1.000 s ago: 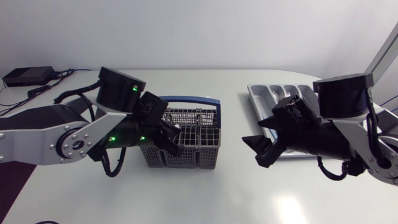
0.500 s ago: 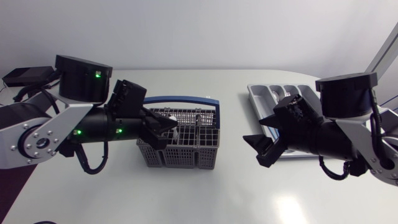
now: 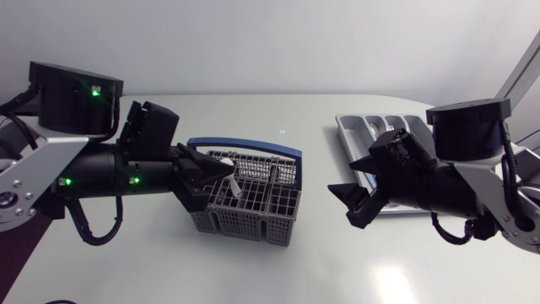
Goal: Unload the cutlery basket into the drawer organizer.
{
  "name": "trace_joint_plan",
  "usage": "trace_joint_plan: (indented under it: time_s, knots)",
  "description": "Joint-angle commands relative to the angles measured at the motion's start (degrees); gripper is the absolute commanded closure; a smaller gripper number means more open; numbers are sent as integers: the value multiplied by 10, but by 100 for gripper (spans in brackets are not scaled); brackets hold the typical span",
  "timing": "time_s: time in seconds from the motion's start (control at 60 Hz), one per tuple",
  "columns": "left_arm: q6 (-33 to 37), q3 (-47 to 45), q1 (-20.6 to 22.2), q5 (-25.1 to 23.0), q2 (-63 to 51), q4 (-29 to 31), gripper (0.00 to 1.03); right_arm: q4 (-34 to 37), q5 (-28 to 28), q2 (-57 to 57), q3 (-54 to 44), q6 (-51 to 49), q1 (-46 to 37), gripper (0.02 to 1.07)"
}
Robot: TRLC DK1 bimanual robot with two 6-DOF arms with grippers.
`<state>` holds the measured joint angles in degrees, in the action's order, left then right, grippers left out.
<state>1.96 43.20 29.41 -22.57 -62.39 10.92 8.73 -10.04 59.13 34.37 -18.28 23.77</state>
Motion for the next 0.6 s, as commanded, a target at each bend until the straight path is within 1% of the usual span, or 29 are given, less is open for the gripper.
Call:
trace_joint_plan:
  time_s: [0.0, 0.35, 0.483, 0.55, 0.583]
  knots:
    - [7, 17, -4, -12, 8, 2, 90, -6, 3, -8, -14, -9, 6, 23]
    - [29, 25, -15, -20, 43, 9, 90, -5, 1, -35, -19, -20, 5, 23]
    - [53, 34, -8, -20, 67, 15, 90, -4, -15, -46, -20, -24, 4, 23]
    - [62, 48, 7, -20, 69, 26, 90, -1, -29, -52, -19, -25, 0, 23]
    - [74, 62, 18, -20, 66, 41, 90, 7, -45, -53, -17, -27, -5, 23]
